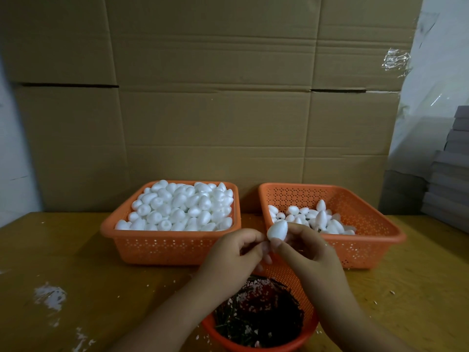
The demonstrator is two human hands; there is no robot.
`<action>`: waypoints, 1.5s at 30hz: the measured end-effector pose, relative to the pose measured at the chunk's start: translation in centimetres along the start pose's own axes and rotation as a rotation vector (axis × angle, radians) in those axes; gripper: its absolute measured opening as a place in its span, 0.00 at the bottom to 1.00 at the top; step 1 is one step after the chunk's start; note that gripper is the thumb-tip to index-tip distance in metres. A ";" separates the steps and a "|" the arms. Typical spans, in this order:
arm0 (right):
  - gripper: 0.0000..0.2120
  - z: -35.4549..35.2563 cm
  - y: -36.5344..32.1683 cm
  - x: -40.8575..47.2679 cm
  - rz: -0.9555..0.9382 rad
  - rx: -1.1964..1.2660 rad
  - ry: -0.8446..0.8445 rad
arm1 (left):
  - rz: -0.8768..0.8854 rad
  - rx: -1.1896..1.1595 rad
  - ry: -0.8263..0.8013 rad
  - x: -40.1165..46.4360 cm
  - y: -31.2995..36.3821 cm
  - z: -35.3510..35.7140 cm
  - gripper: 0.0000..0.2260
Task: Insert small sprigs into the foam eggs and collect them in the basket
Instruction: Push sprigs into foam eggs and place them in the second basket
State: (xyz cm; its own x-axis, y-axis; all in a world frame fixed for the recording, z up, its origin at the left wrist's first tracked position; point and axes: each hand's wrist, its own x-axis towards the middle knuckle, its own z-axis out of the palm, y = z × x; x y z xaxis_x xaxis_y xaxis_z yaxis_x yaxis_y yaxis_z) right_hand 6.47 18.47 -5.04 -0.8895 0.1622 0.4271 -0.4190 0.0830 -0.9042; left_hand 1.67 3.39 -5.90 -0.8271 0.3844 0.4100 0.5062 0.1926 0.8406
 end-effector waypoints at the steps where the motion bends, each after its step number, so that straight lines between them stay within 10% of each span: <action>1: 0.06 0.0 -0.1 0.0 -0.003 -0.011 0.002 | 0.008 0.002 0.003 0.0 0.1 0.0 0.07; 19: 0.13 -2.7 -1.7 2.0 0.102 -0.061 0.101 | 0.068 0.039 0.107 -0.1 1.0 -0.7 0.08; 26: 0.37 -4.3 -1.5 3.3 0.174 -0.129 0.204 | 0.069 0.131 0.279 0.6 2.0 -3.7 0.12; 32: 0.11 -2.0 -2.2 1.6 0.067 -0.334 -0.101 | -0.024 0.913 0.336 0.9 -0.1 -8.0 0.08; 40: 0.19 0.7 0.7 -0.9 -0.143 -0.952 -0.819 | -0.223 1.060 0.015 0.7 -1.2 -8.9 0.27; 45: 0.23 0.4 1.5 -0.7 -0.180 -0.957 -0.847 | -0.240 1.098 -0.003 0.7 -1.2 -8.9 0.37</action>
State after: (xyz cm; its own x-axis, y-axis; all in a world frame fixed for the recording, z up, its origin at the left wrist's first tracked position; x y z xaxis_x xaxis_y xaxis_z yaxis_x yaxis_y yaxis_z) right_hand 6.40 18.07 -6.74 -0.8200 -0.5658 0.0866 -0.5607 0.7636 -0.3201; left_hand -1.70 -4.61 -3.45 -0.9323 0.2327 0.2770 0.2762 0.9523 0.1297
